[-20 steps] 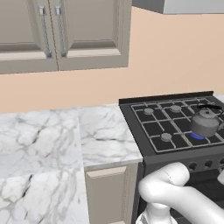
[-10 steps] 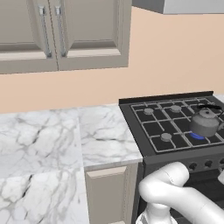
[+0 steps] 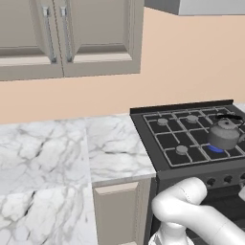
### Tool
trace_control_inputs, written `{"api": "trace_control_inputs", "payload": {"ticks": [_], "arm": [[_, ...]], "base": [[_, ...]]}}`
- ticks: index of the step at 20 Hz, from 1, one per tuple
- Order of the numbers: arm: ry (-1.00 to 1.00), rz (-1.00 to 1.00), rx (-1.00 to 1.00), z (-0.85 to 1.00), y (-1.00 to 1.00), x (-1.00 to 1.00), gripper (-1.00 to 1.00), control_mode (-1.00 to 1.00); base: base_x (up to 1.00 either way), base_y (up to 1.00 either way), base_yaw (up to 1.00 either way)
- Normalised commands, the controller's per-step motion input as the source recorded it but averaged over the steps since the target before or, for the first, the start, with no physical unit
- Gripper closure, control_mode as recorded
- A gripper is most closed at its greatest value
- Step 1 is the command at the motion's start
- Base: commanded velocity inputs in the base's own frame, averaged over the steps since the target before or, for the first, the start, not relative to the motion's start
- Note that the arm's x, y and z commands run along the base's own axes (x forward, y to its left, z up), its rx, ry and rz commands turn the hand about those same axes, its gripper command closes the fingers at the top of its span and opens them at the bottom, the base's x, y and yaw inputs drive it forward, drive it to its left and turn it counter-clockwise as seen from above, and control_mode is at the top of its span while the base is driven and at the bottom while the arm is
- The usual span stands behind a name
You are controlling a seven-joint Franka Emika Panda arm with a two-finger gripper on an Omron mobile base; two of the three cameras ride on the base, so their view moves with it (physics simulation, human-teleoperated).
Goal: The kettle is done boiling. Turn off the stove, then wait for 300 timesteps before moving the kettle to the dining table.
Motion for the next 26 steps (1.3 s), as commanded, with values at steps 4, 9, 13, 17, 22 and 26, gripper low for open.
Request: {"api": "trace_control_inputs", "payload": {"ticks": [4, 9, 13, 17, 22, 26], "arm": [[0.00, -0.03, 0.00, 0.06, 0.05, 0.00, -1.00, -1.00], [0.00, -0.03, 0.00, 0.03, 0.09, 0.00, -1.00, -1.00], [0.00, -0.01, 0.00, 0.00, 0.09, 0.03, -1.00, -1.00], [0.00, 0.00, 0.00, 0.00, 0.01, 0.16, 1.00, -1.00], [0.00, 0.00, 0.00, -0.01, 0.00, 0.16, 1.00, -1.00], [0.00, -0.01, 0.03, 0.00, 0.00, 0.00, 1.00, -1.00]], "base": [[0.00, 0.00, 0.00], [0.00, 0.00, 0.00], [0.00, 0.00, 0.00], [0.00, 0.00, 0.00], [0.00, 0.00, 0.00], [0.00, 0.00, 0.00]]}}
